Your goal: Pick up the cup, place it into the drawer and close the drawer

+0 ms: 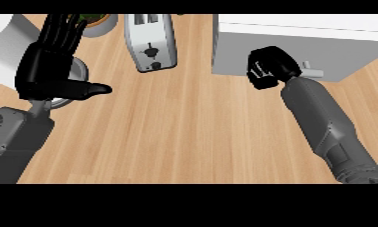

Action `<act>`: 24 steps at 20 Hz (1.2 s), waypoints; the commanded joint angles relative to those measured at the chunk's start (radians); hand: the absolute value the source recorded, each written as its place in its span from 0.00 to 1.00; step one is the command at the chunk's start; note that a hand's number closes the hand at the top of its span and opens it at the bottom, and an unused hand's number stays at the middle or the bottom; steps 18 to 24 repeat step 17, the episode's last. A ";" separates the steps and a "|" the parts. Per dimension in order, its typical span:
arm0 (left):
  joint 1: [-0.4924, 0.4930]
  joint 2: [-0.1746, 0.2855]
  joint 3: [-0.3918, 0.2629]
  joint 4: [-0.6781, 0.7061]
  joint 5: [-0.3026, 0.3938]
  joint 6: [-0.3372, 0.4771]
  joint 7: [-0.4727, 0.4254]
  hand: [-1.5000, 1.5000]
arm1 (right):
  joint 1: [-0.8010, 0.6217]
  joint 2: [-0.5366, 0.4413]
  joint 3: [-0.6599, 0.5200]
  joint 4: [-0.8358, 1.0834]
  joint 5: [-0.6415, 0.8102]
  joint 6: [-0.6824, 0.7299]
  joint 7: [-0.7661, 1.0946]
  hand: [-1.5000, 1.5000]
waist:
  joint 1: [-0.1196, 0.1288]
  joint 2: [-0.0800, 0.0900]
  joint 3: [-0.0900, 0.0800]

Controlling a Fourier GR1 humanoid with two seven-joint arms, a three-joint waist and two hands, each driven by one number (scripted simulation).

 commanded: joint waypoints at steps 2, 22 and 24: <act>-0.004 0.018 0.010 0.001 0.016 -0.055 0.016 0.00 | -0.119 -0.093 -0.071 0.124 -0.026 0.045 0.026 1.00 | 0.033 0.038 0.009; 0.031 -0.045 -0.023 0.028 -0.013 -0.081 -0.042 0.00 | -0.127 -0.124 -0.146 0.128 -0.095 0.052 -0.046 1.00 | 0.046 0.048 0.009; 0.031 -0.045 -0.023 0.028 -0.013 -0.081 -0.042 0.00 | -0.127 -0.124 -0.146 0.128 -0.095 0.052 -0.046 1.00 | 0.046 0.048 0.009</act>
